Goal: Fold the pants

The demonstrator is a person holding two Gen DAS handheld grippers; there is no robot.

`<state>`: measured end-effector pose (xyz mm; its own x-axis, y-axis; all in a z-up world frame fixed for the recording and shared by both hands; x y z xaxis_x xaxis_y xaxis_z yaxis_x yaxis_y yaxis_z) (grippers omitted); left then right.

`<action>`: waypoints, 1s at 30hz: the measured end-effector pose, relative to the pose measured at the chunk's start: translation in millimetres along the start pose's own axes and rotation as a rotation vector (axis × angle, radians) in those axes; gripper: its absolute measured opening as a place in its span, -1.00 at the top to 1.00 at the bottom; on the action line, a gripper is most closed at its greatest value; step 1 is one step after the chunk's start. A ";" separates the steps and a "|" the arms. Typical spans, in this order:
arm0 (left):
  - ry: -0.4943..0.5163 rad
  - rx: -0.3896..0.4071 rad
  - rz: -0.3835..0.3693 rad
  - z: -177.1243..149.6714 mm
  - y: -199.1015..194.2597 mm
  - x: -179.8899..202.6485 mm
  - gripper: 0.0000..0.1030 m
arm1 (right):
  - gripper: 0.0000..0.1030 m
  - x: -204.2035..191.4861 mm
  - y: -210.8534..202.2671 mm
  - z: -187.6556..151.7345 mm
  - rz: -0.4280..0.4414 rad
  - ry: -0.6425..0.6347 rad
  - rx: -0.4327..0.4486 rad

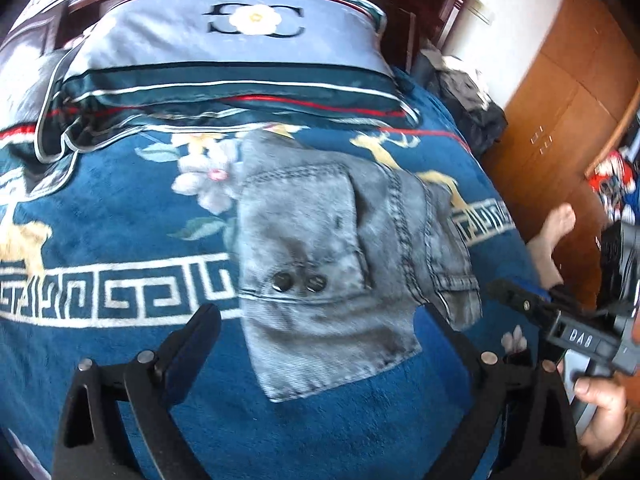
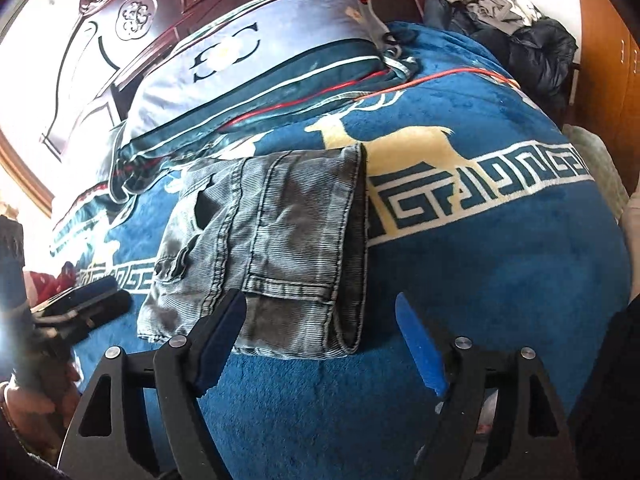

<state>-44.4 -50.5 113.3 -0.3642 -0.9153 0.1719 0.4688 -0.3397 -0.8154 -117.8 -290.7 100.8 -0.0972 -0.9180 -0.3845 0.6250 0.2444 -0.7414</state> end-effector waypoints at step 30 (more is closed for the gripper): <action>-0.099 -0.069 0.016 26.9 74.0 -40.8 -0.99 | -0.76 49.0 61.3 14.6 0.253 0.221 -0.004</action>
<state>26.7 -44.1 60.9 -0.2746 -0.9384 0.2098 0.4161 -0.3127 -0.8539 -73.0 -325.2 44.6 -0.1052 -0.7386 -0.6658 0.6474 0.4574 -0.6097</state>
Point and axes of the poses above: each gripper's, at about its wrist camera, not at the fingertips, and y roughly the way its jaws point, x to its right, z to its top, the point moved 1 cm from there along y, roughly the way its jaws point, and after that the axes turned 6 degrees about z, right-handed, at the moved point
